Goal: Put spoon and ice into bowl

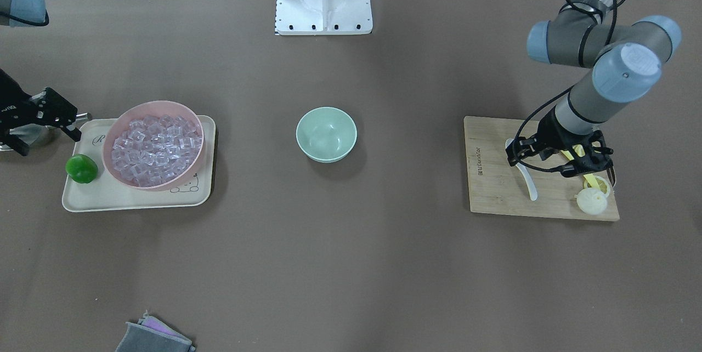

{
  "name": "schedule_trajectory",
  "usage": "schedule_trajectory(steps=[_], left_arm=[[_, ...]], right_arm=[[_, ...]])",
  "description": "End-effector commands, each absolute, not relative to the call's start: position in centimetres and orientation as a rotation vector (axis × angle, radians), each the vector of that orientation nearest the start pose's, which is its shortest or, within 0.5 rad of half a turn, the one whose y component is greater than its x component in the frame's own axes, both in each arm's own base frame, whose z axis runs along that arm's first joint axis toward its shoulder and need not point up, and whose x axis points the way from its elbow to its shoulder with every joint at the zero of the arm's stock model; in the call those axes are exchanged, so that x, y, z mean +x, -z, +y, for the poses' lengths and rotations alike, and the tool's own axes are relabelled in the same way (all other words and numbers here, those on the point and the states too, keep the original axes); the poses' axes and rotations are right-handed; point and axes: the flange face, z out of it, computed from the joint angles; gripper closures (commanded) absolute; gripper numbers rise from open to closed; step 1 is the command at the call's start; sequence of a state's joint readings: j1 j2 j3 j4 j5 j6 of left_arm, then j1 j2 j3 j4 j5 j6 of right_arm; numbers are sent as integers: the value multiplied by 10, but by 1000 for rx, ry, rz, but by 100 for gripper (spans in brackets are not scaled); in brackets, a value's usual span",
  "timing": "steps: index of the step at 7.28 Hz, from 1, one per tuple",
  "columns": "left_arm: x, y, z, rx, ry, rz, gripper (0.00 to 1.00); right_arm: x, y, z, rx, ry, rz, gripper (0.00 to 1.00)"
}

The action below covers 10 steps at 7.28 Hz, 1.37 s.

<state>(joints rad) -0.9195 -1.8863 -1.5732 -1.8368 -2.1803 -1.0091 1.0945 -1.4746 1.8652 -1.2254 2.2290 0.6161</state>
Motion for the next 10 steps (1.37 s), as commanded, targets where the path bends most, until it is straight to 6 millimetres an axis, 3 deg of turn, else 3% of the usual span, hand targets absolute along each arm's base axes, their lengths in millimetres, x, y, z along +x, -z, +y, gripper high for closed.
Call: schedule_trajectory(steps=[1,4,7,8,9,10], left_arm=[[335,-471,-552,-77,155,797,32],[338,-480,-554,-74,160,773,54],[340,-482,-556,-79,166,770,60],[340,-482,-556,-79,166,770,76],[340,-482,-556,-79,166,770,99],[340,-482,-556,-78,166,771,100]], right_arm=[[-184,-424,-502,277,119,-909,0],[-184,-425,-502,275,117,-906,0],[-183,-427,-501,274,116,-907,0],[-183,-428,-501,271,115,-905,0],[-182,-430,-500,268,114,-905,0],[-182,-428,-499,271,115,-905,0]])
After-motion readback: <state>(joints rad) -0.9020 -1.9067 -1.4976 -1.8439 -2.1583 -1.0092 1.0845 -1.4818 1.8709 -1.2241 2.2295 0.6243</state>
